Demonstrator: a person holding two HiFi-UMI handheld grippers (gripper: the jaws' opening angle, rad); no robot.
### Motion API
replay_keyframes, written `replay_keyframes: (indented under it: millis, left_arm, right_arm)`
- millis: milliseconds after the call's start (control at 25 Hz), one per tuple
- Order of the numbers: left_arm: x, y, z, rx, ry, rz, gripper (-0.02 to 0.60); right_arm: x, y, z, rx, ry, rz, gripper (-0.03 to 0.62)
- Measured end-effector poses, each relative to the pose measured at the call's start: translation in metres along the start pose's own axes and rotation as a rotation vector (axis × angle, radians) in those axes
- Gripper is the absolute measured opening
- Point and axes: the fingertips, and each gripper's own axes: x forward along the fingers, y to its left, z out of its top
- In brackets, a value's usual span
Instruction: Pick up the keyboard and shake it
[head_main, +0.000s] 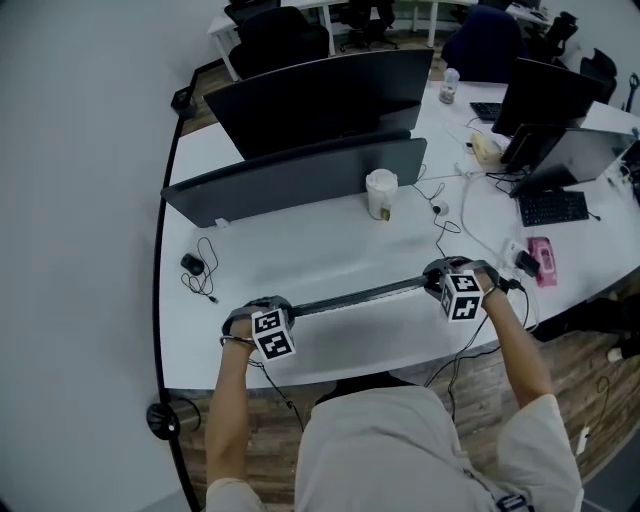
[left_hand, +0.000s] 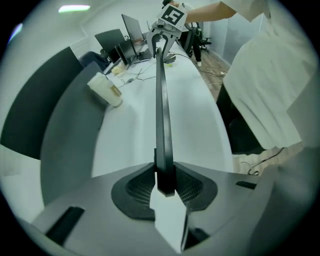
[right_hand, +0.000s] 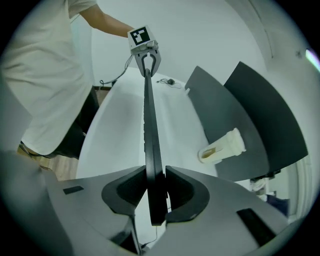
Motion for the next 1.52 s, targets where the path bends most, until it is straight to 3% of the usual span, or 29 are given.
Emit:
replay_keyframes:
  millis: [280,400,560,960,1160,1360,1520]
  left_arm:
    - [-0.085,0.06,0.001,0.049,0.025,0.56,0.11]
    - [-0.123,0.077,0.002,0.069,0.028,0.731,0.112]
    - [-0.163,0.083,0.005,0.077,0.031,0.913,0.112]
    - [-0.227,0.059,0.009,0.007,-0.007,1.208,0.112]
    - [-0.259,0.051,0.014,0.004,-0.031,1.303,0.112]
    - [-0.274,0.042,0.012,-0.007,-0.053,1.318,0.112]
    - [-0.248,0.033,-0.007,-0.112,-0.084,1.245,0.112]
  right_arm:
    - [-0.064,-0.051,0.041,-0.129,0.059,-0.465,0.138]
    - [-0.097,-0.068,0.058,-0.2,0.098,-0.674,0.138]
    - [-0.135,-0.071,0.075,-0.234,0.135,-0.85,0.138]
    - [-0.2,-0.042,0.099,-0.209,0.143,-1.191,0.146]
    - [-0.233,-0.032,0.108,-0.174,0.103,-1.326,0.152]
    - [-0.251,-0.035,0.12,-0.219,0.121,-1.317,0.152]
    - [-0.258,-0.051,0.149,-0.397,0.181,-1.205,0.152]
